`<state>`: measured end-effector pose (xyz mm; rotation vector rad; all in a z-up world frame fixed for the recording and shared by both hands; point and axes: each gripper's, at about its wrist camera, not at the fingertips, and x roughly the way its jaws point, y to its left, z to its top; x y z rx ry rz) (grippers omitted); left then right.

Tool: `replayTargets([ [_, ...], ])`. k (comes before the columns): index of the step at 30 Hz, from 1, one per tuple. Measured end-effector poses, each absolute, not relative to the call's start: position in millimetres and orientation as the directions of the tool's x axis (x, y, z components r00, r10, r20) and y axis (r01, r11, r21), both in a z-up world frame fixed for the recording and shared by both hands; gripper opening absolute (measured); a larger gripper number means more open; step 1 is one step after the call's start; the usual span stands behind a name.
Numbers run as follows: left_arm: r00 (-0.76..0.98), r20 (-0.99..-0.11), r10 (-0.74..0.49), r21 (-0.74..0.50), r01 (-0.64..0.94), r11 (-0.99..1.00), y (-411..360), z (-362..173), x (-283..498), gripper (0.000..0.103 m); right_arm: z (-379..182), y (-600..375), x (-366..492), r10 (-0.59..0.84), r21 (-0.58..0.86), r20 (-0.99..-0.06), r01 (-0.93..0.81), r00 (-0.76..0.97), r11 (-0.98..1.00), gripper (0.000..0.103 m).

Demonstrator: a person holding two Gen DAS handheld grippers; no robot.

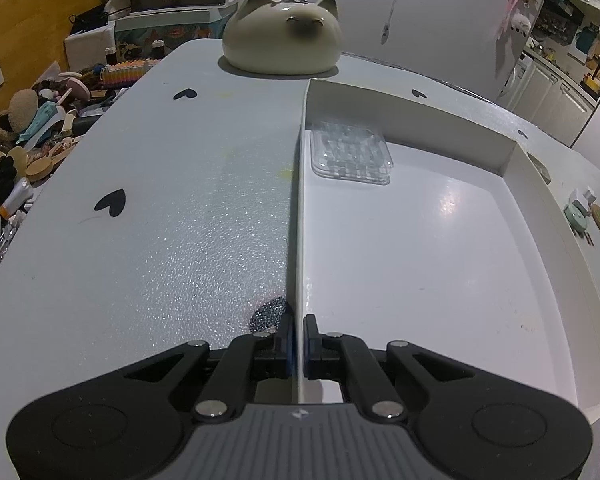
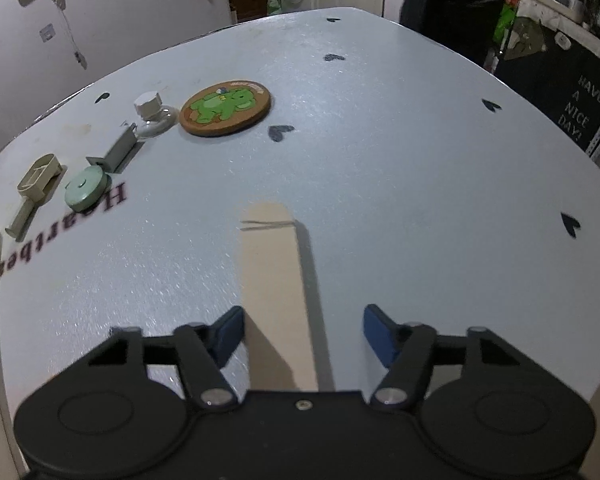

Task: Organize rigid objects
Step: 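Move the right tool to the wooden popsicle stick and grasp it, then carry the wooden stick with the right tool into the white box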

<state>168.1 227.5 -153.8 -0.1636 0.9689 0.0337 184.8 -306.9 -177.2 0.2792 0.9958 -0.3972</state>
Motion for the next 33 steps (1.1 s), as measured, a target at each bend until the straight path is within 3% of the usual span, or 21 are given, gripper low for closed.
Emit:
replayTargets([
  [6,0.571,-0.819,-0.048,-0.132,-0.105,0.986,229,-154,167,0.004,-174,-297,204,-0.203,0.012,-0.861,0.417,0.467,0.909,0.042],
  [12,0.573,-0.817,-0.054,-0.136,-0.102,0.985,230,-155,166,0.004,-174,-296,204,-0.198,0.018,-0.862,0.419,0.467,0.908,0.035],
  [22,0.576,-0.815,-0.063,-0.135,-0.084,0.987,230,-155,168,0.004,-174,-290,198,-0.210,0.007,-0.858,0.420,0.468,0.908,0.034],
  [33,0.577,-0.814,-0.066,-0.138,-0.083,0.987,231,-155,168,0.005,-131,-230,240,-0.103,0.079,-0.812,0.283,0.575,0.956,0.034],
])
